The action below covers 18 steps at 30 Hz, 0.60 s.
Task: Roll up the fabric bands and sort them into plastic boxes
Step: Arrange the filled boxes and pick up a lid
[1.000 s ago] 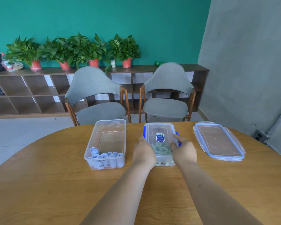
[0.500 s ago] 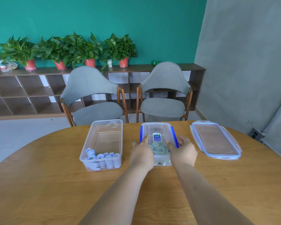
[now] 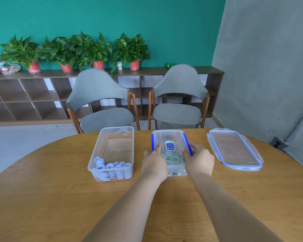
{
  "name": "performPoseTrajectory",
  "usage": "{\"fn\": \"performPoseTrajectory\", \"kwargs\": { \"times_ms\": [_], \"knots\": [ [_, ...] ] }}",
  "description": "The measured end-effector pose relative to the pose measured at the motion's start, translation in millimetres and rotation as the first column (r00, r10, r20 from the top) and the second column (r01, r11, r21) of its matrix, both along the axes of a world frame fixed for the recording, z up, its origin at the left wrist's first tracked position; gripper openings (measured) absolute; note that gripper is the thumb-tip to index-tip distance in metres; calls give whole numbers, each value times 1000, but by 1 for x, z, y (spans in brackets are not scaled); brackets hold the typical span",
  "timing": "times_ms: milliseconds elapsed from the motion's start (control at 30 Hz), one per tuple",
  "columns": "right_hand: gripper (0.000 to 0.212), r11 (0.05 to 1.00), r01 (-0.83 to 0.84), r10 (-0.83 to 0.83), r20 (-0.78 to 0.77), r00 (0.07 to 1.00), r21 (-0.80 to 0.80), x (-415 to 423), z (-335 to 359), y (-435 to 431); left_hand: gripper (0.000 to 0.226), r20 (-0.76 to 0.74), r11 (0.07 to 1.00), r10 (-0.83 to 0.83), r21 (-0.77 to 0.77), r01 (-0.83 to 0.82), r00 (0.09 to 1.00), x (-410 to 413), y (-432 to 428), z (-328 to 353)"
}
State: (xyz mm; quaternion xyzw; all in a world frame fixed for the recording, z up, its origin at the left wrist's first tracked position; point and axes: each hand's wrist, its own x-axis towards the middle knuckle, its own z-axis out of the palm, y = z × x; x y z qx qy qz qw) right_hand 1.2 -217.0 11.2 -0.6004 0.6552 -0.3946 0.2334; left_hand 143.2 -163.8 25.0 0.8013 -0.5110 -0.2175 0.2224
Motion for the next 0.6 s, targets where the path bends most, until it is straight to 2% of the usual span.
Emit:
{"fn": "performPoseTrajectory", "kwargs": {
  "times_ms": [167,267,367,467,600],
  "knots": [
    [40,1000,-19,20,-93,995,15,1,2,-1,96,-33,1000,20,-1,-20,999,1,0,2],
    [38,999,-44,46,-97,994,31,3,6,-4,97,-22,1000,25,-16,-26,999,2,1,4],
    [37,996,-76,80,-91,993,49,5,10,-7,90,-16,998,44,-37,-45,999,4,0,7],
    [36,991,-114,122,-153,981,63,1,14,-8,82,-34,996,59,-63,-61,998,4,0,9],
    [38,996,-56,68,-182,981,71,-15,20,-13,78,11,992,72,-104,-71,997,-9,2,16]
  ]
}}
